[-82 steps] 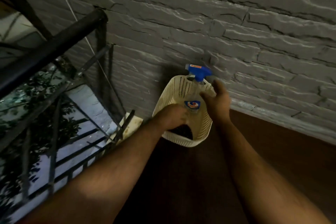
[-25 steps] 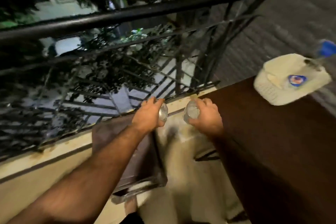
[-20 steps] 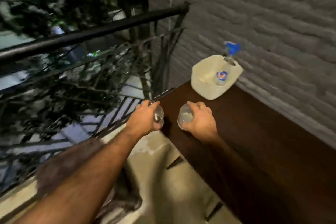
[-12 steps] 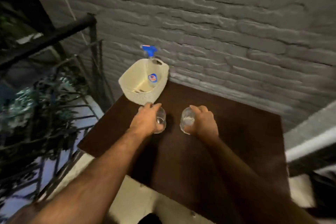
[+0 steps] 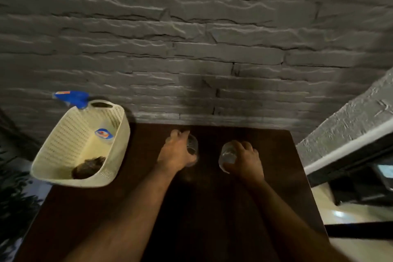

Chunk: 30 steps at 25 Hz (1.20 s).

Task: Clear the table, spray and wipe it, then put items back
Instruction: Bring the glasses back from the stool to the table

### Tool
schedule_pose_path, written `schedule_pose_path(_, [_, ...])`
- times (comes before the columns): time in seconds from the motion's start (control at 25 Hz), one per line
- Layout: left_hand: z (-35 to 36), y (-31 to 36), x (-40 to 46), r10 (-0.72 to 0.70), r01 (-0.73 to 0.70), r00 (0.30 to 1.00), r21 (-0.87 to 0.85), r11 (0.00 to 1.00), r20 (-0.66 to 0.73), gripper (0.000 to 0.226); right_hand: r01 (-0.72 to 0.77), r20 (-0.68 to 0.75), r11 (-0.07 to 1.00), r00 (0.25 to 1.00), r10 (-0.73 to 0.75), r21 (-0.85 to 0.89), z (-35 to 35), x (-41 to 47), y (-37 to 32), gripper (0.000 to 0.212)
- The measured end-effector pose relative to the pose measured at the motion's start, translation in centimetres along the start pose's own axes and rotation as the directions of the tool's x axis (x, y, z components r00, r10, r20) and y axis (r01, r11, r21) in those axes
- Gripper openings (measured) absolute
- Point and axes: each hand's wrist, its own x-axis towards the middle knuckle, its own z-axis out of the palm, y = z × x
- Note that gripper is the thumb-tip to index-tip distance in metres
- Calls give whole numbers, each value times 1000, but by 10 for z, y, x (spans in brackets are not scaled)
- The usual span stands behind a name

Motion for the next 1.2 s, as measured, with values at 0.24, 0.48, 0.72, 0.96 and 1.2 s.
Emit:
schedule_pose_path(0.24, [25, 9, 93, 9, -8, 999, 35, 999, -34, 88, -38, -2, 999, 999, 38, -13, 8, 91, -1, 87])
schedule_pose_path(0.48, [49, 14, 133, 15, -11, 996, 50, 999, -87, 88, -46, 1, 998, 999, 46, -43, 18, 137, 7, 90])
schedule_pose_path(0.72, [53, 22, 139, 51, -44, 992, 59, 997, -120, 88, -48, -26, 998, 999, 47, -39, 19, 145, 3, 85])
schedule_pose_path(0.96, [56, 29, 139, 8, -2, 992, 44, 999, -128, 91, -37, -24, 999, 999, 36, -25, 19, 143, 3, 86])
schedule_pose_path(1.2, [63, 26, 136, 4, -7, 992, -24, 1000, -129, 110, -14, -34, 1000, 999, 14, 1, 21, 139, 5, 94])
